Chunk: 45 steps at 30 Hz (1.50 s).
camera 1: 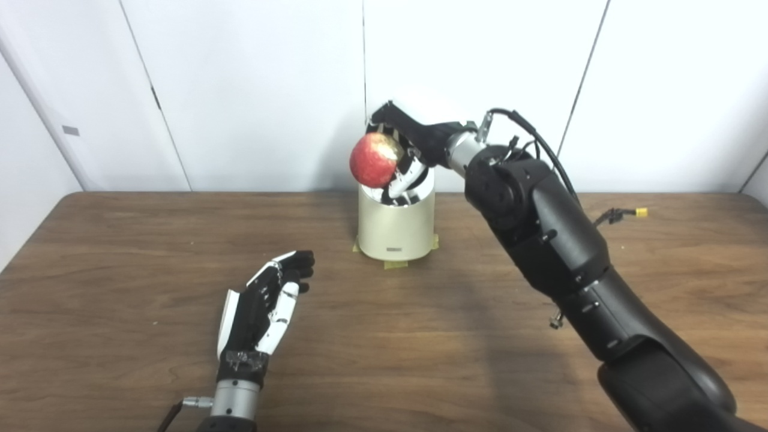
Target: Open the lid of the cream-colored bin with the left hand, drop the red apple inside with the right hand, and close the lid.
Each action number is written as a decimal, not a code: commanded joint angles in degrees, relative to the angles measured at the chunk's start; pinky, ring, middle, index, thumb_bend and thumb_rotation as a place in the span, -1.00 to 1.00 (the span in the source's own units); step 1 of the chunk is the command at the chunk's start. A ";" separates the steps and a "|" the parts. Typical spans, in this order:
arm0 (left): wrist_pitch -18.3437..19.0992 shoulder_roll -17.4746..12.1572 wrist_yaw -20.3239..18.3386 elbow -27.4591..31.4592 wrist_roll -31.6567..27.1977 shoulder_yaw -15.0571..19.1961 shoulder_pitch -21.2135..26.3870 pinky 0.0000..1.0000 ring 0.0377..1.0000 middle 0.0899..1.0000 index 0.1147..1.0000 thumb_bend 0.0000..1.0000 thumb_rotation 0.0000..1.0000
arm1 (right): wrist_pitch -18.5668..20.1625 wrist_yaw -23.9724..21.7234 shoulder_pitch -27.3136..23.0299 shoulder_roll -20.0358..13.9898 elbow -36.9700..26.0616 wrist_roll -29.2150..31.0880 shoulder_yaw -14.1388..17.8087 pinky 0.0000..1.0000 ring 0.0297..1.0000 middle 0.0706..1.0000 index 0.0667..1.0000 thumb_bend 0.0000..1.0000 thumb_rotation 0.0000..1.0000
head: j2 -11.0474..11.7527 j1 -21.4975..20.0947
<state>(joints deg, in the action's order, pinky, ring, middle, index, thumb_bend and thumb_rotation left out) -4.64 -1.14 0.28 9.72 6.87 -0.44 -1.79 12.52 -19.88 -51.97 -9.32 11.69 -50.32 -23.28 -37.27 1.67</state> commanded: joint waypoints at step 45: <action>-0.63 -0.73 -0.06 2.19 1.22 -1.08 0.84 0.40 0.50 0.49 0.42 -0.43 0.37 | 3.94 4.73 -4.63 -2.74 5.42 -8.24 -2.96 -0.51 -0.29 -0.16 -0.03 0.03 -1.00 | -0.91 -0.68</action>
<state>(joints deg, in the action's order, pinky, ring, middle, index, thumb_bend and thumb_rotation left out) -4.16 -1.52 0.07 10.41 7.53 -1.30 -1.94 15.31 -14.63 -53.12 -11.06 18.45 -57.68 -26.72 -38.14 0.97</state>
